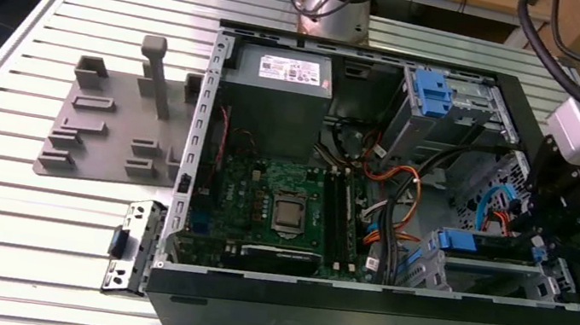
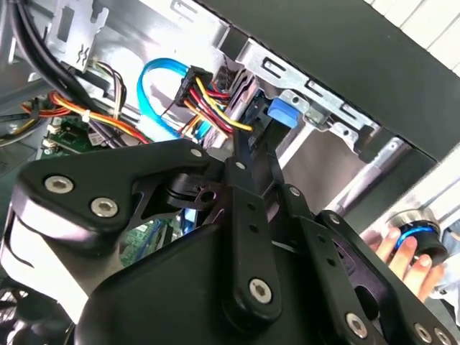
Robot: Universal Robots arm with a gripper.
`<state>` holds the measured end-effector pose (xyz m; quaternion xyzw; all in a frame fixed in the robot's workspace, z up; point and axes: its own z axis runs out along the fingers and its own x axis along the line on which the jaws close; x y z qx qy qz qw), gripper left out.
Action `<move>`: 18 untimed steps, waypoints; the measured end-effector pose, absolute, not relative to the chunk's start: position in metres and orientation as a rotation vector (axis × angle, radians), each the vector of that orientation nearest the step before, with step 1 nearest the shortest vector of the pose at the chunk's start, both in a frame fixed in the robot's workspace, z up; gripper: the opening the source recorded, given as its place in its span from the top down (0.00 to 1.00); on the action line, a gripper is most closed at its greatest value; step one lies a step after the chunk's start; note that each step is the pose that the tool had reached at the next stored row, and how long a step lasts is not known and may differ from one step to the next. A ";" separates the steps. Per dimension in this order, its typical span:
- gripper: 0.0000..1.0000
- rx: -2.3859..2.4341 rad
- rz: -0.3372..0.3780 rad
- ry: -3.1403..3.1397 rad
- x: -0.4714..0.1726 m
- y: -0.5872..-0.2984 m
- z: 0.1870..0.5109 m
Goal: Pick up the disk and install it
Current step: 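Insert the first disk wire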
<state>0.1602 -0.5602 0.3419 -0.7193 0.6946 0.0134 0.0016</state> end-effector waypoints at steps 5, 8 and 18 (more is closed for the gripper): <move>0.75 -2.257 0.042 2.180 0.160 -0.560 0.355; 0.75 -2.257 0.042 2.180 0.160 -0.560 0.360; 0.90 -2.258 0.042 2.180 0.160 -0.560 0.364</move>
